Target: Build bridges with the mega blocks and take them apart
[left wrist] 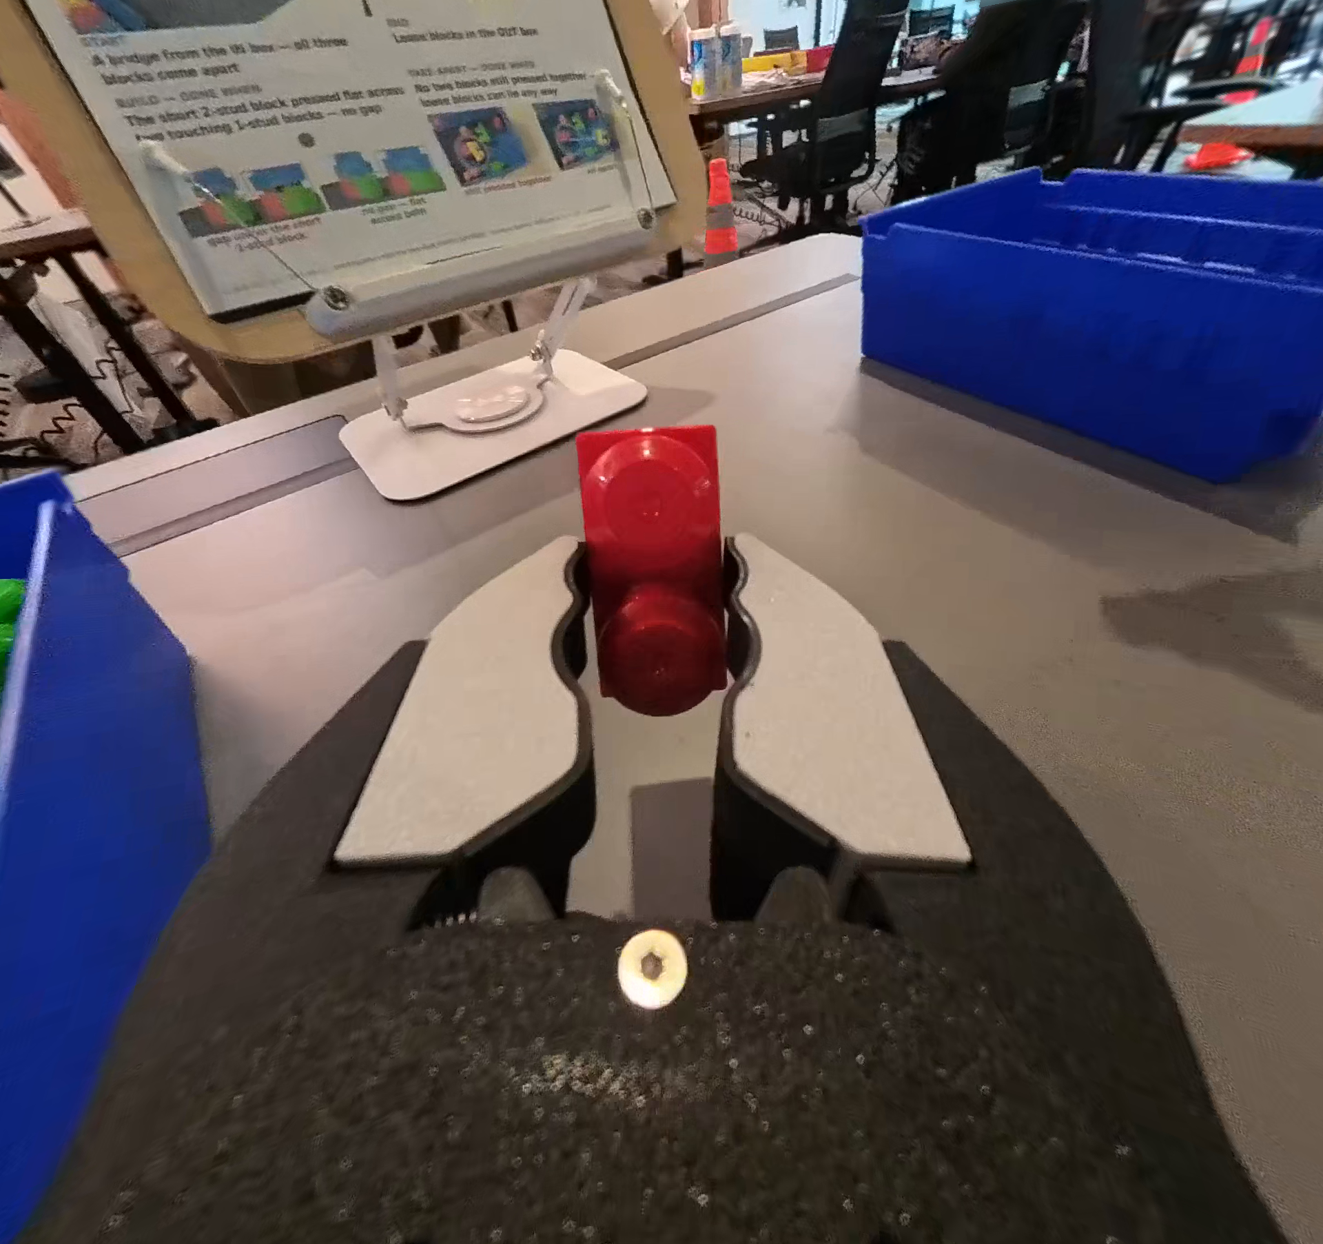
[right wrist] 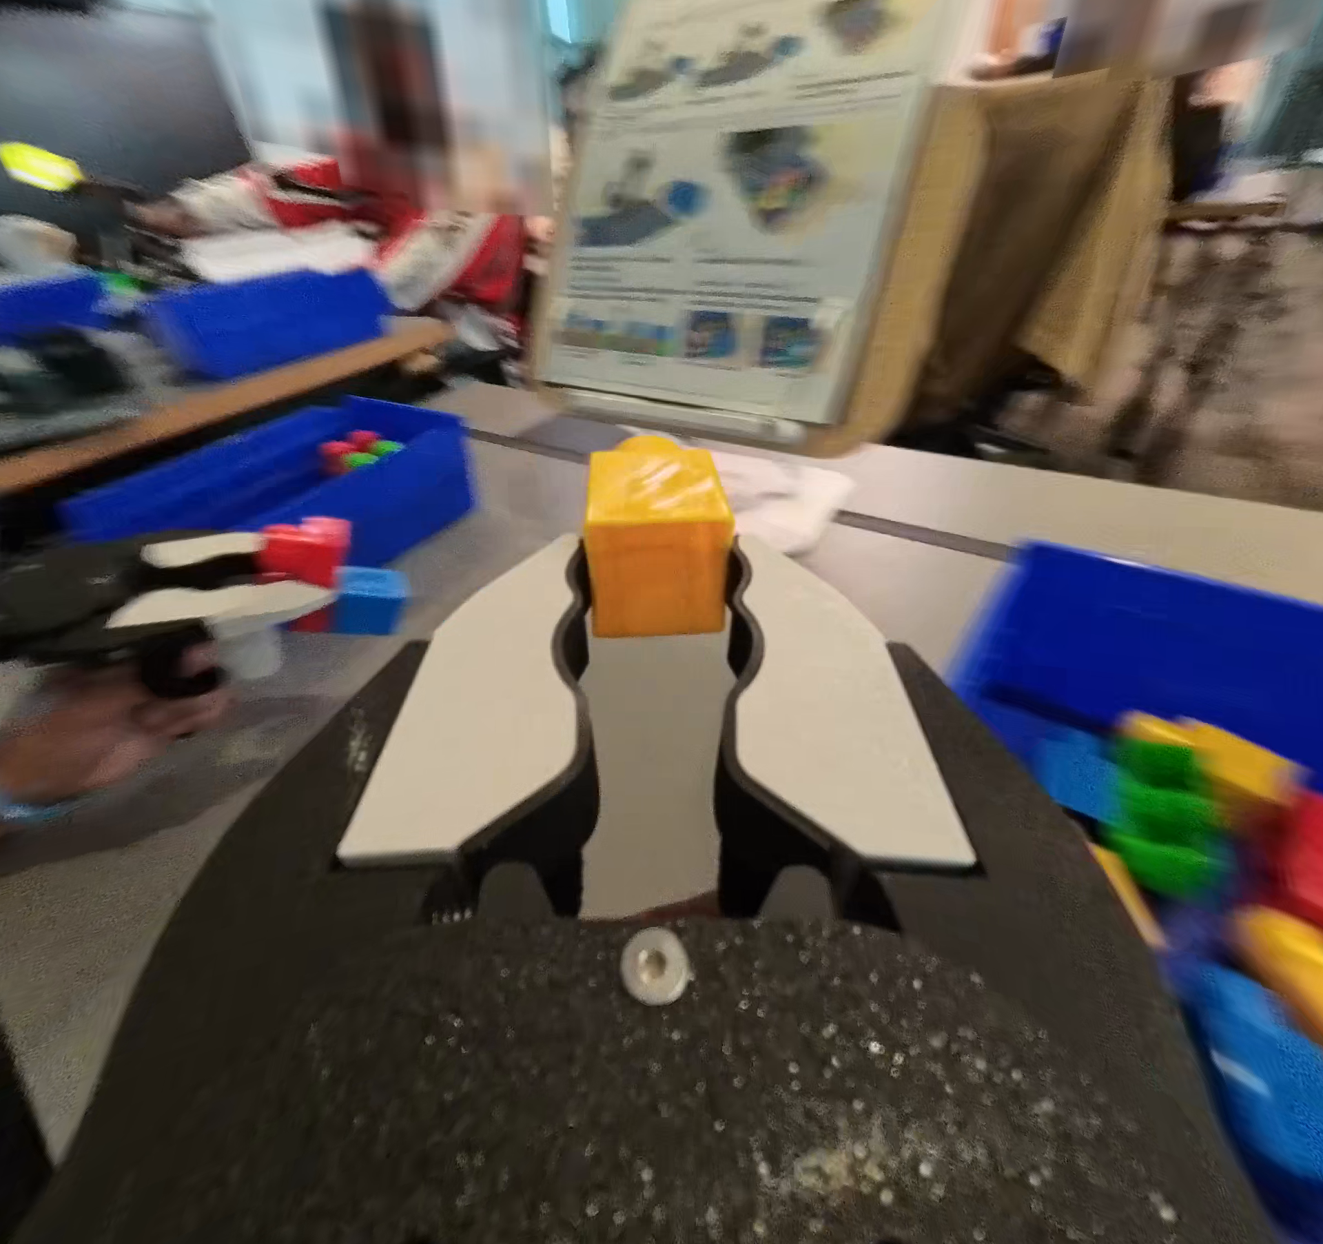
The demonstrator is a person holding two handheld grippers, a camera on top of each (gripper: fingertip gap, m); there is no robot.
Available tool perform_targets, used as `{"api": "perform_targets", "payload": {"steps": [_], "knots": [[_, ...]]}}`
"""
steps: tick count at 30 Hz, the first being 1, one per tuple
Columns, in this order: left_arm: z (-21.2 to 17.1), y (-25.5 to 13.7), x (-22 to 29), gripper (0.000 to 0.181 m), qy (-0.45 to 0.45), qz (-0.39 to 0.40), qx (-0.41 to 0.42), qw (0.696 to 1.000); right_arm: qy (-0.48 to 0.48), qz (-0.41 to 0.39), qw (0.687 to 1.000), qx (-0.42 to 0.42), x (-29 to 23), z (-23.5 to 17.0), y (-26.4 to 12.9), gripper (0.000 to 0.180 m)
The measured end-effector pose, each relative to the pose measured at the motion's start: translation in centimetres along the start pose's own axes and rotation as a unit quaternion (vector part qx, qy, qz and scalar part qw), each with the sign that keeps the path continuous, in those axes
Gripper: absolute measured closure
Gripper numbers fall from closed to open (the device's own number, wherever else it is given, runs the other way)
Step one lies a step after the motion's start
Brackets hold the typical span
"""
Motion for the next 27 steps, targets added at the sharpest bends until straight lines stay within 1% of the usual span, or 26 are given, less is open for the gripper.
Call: {"api": "perform_targets", "payload": {"steps": [2,4,5,6,8,10,12,14,17,19,21,24,26,27], "knots": [[-0.4,0.2,0.0,0.146,-0.011,-0.007,-0.003,1.000,-0.011,-0.059,0.995,-0.075,5.1,0.6,-1.7,0.144],[-0.6,0.4,-0.4,0.146,-0.033,-0.012,-0.010,0.999,-0.035,-0.136,0.974,-0.180,11.3,-0.7,-2.5,0.144],[-0.5,0.4,-0.7,0.146,-0.045,-0.014,-0.007,0.999,-0.031,-0.151,0.958,-0.242,13.7,-2.1,-2.6,0.144],[-0.5,0.4,-0.8,0.146,-0.052,-0.016,-0.005,0.999,-0.015,-0.157,0.938,-0.308,15.8,-3.6,-2.7,0.144],[-0.5,0.5,-1.0,0.146,-0.051,-0.015,-0.008,0.999,-0.004,-0.155,0.900,-0.407,18.7,-6.3,-2.6,0.144],[-0.6,0.7,-0.8,0.146,-0.045,-0.017,-0.012,0.999,0.010,-0.157,0.865,-0.477,20.7,-8.2,-2.4,0.143],[-0.7,0.8,-0.6,0.146,-0.038,-0.019,-0.014,0.999,0.014,-0.138,0.833,-0.536,21.1,-9.7,-2.1,0.143],[-0.8,0.8,-0.2,0.146,-0.028,-0.023,-0.018,0.999,0.005,-0.121,0.794,-0.595,21.0,-11.2,-2.1,0.143],[-1.0,0.8,0.3,0.146,-0.011,-0.028,-0.025,0.999,-0.001,-0.104,0.759,-0.642,20.9,-12.9,-1.4,0.143],[-1.2,0.8,0.5,0.146,-0.001,-0.031,-0.029,0.999,-0.001,-0.100,0.746,-0.658,21.2,-13.9,-0.9,0.143],[-1.3,0.7,0.7,0.146,0.007,-0.030,-0.031,0.999,0.007,-0.108,0.750,-0.653,21.6,-14.0,-0.3,0.143],[-1.6,0.7,0.7,0.146,0.008,-0.032,-0.038,0.999,0.009,-0.108,0.746,-0.657,21.7,-14.1,0.0,0.143],[-1.6,0.8,0.7,0.146,0.003,-0.035,-0.040,0.999,-0.001,-0.113,0.744,-0.659,21.9,-14.1,-0.2,0.128],[-1.6,0.8,0.7,0.146,0.000,-0.037,-0.040,0.999,-0.006,-0.119,0.747,-0.654,22.1,-13.9,-0.2,0.121]]}}
Point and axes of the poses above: each gripper's, where its closed fingertips meet, y out along the fingers, z out of its top, x = y × z across the jaws, the point moved 2 cm from there along -y, back along the fingers, and after that the axes turned 1 degree about z, right-handed, at the moved point
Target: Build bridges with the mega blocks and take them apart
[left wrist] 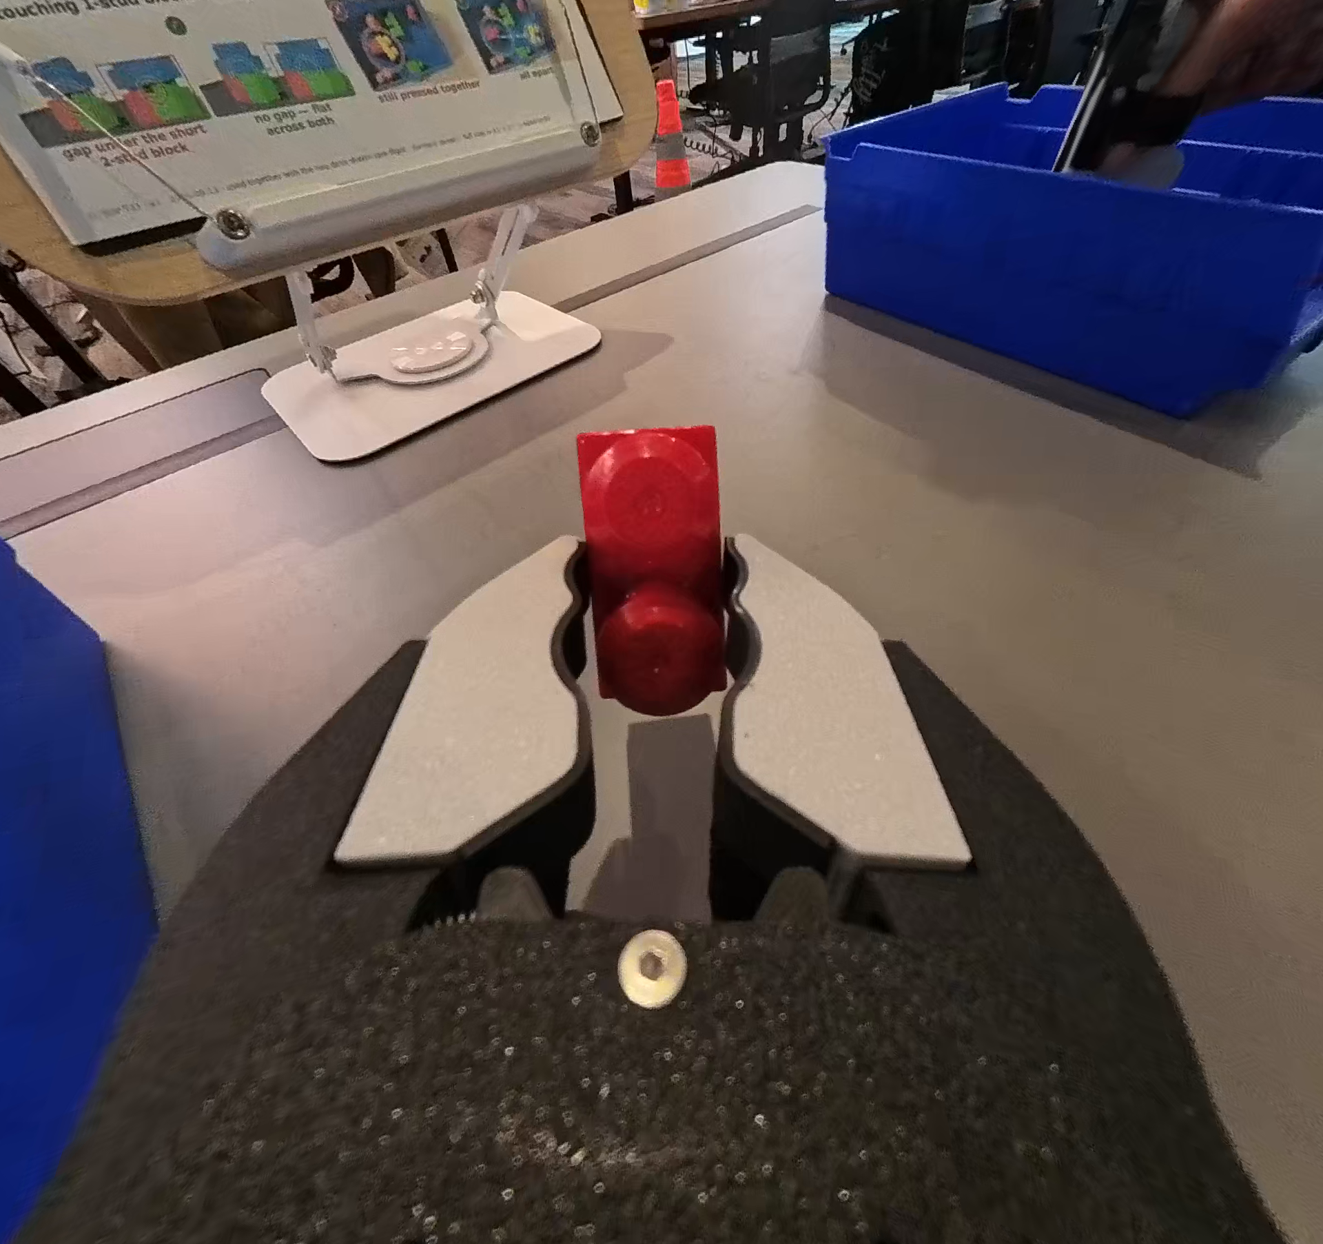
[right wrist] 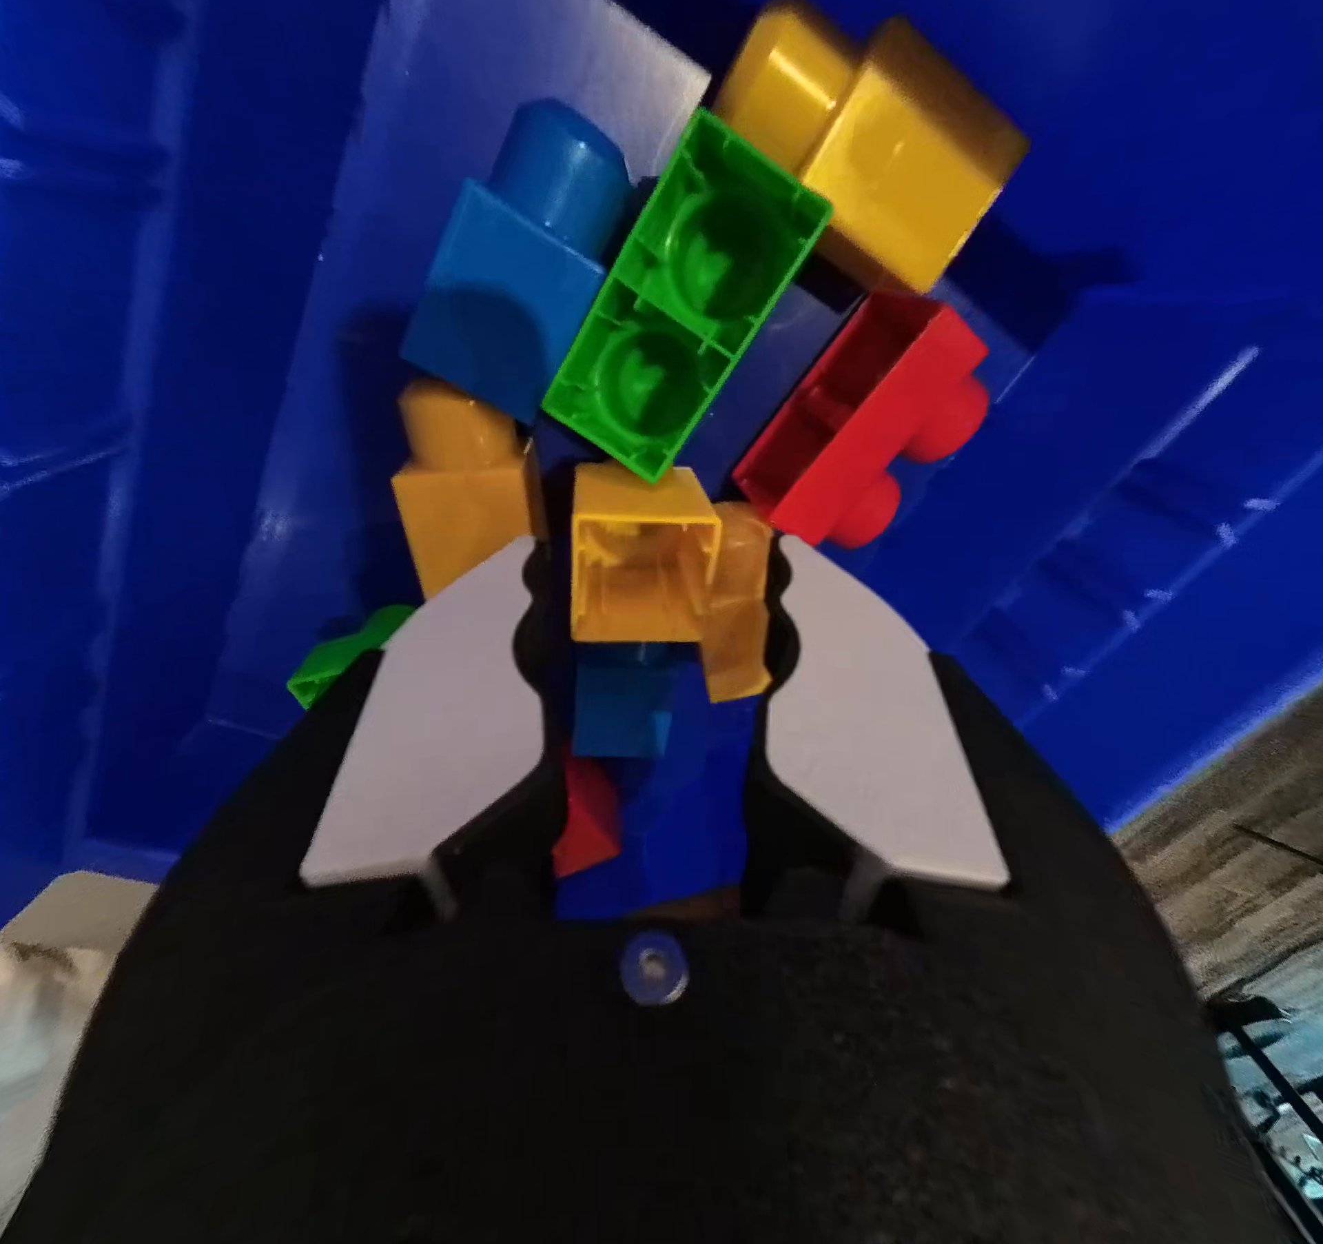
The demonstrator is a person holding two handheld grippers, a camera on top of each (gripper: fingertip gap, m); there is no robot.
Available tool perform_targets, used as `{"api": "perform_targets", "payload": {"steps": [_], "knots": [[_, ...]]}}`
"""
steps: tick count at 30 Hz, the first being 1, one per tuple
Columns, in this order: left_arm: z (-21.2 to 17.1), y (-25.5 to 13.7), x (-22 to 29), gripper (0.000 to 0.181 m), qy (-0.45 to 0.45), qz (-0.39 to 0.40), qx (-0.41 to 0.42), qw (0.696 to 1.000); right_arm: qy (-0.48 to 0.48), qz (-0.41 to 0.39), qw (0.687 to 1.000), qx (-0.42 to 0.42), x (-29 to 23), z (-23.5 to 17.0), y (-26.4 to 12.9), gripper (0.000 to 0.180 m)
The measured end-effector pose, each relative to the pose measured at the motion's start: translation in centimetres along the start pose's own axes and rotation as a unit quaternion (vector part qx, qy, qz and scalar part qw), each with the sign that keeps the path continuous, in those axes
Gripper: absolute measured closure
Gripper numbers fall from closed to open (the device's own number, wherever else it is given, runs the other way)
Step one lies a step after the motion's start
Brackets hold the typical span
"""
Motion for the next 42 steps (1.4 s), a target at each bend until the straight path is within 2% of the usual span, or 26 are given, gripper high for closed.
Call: {"api": "perform_targets", "payload": {"steps": [3,5,6,8,10,12,13,16,20,22,28,30,32,36,39,42], "knots": [[0.0,0.0,-0.1,0.146,-0.011,-0.005,0.001,1.000,0.007,-0.022,0.997,0.076,0.2,0.7,-3.2,0.114],[0.2,0.0,-0.1,0.146,-0.019,-0.008,0.005,1.000,0.007,-0.036,0.983,0.180,-1.1,1.5,-7.6,0.114],[0.2,0.0,-0.2,0.146,-0.023,-0.010,0.006,1.000,-0.001,-0.034,0.966,0.256,-2.7,2.1,-10.4,0.115],[0.2,0.1,-0.2,0.146,-0.030,-0.013,0.005,0.999,-0.036,0.005,0.910,0.413,-8.2,2.7,-15.6,0.117],[0.3,0.1,-0.4,0.146,-0.031,-0.012,0.005,0.999,-0.078,0.082,0.848,0.519,-15.2,1.9,-18.9,0.116],[0.3,0.1,-0.6,0.146,-0.027,-0.006,0.007,1.000,-0.103,0.180,0.776,0.596,-22.1,0.7,-20.1,0.117],[0.3,0.1,-0.6,0.146,-0.026,-0.005,0.006,1.000,-0.105,0.217,0.755,0.610,-24.9,0.2,-19.5,0.117],[0.2,0.1,-0.7,0.146,-0.025,-0.002,0.004,1.000,-0.068,0.296,0.730,0.612,-30.5,0.5,-14.9,0.117],[0.1,0.1,-0.8,0.146,-0.023,0.000,0.003,1.000,-0.017,0.310,0.727,0.612,-32.5,2.1,-9.5,0.118],[0.0,0.0,-0.7,0.146,-0.023,-0.002,0.003,1.000,-0.005,0.294,0.736,0.610,-31.9,2.6,-8.1,0.118],[-0.1,-0.2,-0.6,0.146,-0.031,-0.015,0.003,0.999,-0.006,0.300,0.736,0.607,-31.7,2.4,-7.1,0.119],[0.4,-0.5,0.2,0.146,-0.049,-0.057,0.016,0.997,-0.027,0.320,0.724,0.611,-32.3,2.2,-7.4,0.120],[1.7,-1.2,1.6,0.146,-0.092,-0.141,0.046,0.985,-0.064,0.366,0.703,0.607,-33.4,1.8,-8.1,0.119],[5.5,-3.8,4.2,0.147,-0.205,-0.328,0.106,0.916,-0.116,0.477,0.650,0.580,-35.6,0.9,-10.0,0.114],[6.4,-4.5,5.4,0.146,-0.225,-0.383,0.116,0.888,-0.128,0.528,0.609,0.578,-36.8,0.1,-11.4,0.111],[6.4,-4.3,6.3,0.147,-0.245,-0.416,0.117,0.868,-0.135,0.547,0.613,0.554,-38.3,0.1,-11.1,0.109]]}}
Point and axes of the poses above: each gripper's, where its closed fingertips meet, y out along the fingers, z out of its top, x = y × z across the jaws, the point moved 2 cm from there along -y, back along the fingers, and after that the axes turned 1 degree about z, right-handed, at the moved point
